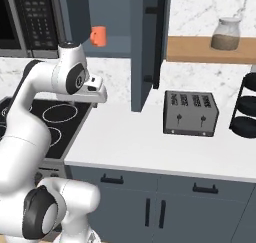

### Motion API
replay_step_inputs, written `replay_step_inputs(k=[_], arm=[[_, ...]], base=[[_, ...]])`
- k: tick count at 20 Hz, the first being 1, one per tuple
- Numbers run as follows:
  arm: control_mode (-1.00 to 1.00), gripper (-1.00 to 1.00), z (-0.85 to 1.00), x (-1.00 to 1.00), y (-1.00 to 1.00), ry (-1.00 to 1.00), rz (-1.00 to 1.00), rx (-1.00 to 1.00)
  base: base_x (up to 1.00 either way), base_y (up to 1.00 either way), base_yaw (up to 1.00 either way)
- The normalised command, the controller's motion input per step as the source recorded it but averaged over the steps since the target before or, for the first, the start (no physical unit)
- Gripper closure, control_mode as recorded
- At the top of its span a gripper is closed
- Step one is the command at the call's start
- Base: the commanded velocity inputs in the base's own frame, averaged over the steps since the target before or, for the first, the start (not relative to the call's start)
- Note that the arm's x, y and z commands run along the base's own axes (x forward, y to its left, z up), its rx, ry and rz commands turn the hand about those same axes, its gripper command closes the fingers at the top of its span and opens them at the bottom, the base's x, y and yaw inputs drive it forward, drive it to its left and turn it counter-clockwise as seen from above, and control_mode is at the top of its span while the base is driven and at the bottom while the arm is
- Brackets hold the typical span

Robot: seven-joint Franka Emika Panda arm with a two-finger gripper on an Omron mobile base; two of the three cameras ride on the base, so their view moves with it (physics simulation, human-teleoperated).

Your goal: Gather all objects into one cabinet and sort the glasses and bowls to opposite sides.

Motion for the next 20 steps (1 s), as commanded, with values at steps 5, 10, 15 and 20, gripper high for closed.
replay_step_inputs(k=[5, 10, 15, 20], arm=[[1.00, -1.00, 0.00, 0.00, 0.00, 0.00, 0.00, 0.00], [1.00, -1.00, 0.00, 0.00, 0.00, 0.00, 0.00, 0.00], [1.00, -1.00, 0.00, 0.00, 0.00, 0.00, 0.00, 0.00], [-1.00, -1.00, 0.33, 0.00, 0.00, -0.15, 0.00, 0.03]], base=[[0.32, -0.13, 0.00], [0.02, -0.09, 0.00], [0.00, 0.00, 0.00], [0.00, 0.00, 0.00]])
